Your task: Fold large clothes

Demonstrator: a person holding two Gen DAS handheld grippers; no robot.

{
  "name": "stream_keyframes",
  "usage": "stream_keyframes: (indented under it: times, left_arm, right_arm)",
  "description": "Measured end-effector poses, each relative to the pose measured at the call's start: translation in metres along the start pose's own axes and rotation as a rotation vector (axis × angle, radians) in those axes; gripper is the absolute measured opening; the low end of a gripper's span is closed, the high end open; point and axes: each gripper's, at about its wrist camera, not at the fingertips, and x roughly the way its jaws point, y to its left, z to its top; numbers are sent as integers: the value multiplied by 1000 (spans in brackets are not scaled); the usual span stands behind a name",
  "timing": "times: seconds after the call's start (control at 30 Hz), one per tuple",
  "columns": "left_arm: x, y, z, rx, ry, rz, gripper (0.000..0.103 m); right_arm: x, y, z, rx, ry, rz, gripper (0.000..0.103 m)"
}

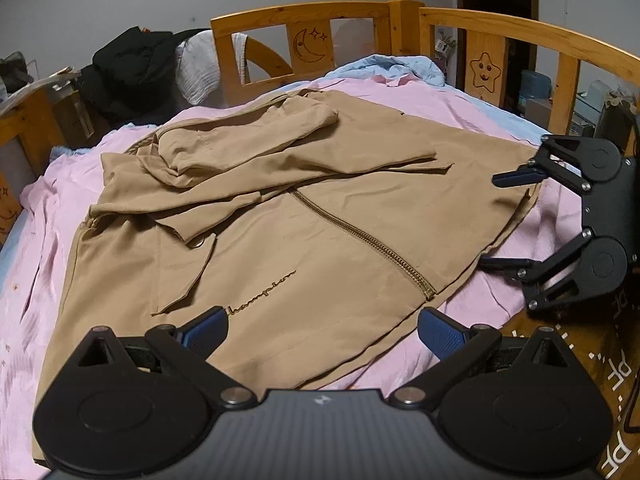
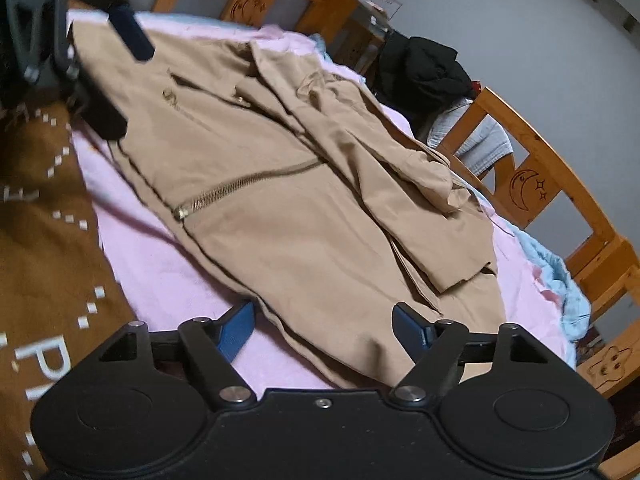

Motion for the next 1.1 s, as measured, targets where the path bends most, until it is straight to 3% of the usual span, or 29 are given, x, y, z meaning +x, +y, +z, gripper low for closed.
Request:
stream_keyframes:
  times: [0.07,0.2,0.3,0.53,0.67,0.77,0.97,1.1]
  left_arm:
    - [2,2,1,-21,7,10,103]
    - [5,6,5,-55,15,19,103]
    - [5,6,7,-63,12,17,103]
    - [-7,-4,0,-9,-50,19,103]
    - [-7,-26,-6,151,-87,185,102]
    - [3,-30,-8,217,-63,329,90]
    - [-14,3,-14,171,-54,423,79]
    - [-24,19,-28,231,-42,477,78]
  right_arm:
    - [1,2,-1,-15,-4,-16,77]
    - [1,6,3,-35,-33,19,28]
    - [-5,8,10,-39,-66,12,16]
    - [-21,-41,40,214,-123,40,10]
    - [-20,-70,58,337,-145,73,9]
    - [-18,-82,67,359,-160,86,9]
    - [-21,-83,68,325,-162,88,9]
    - [-24,-80,61,330,-166,87,9]
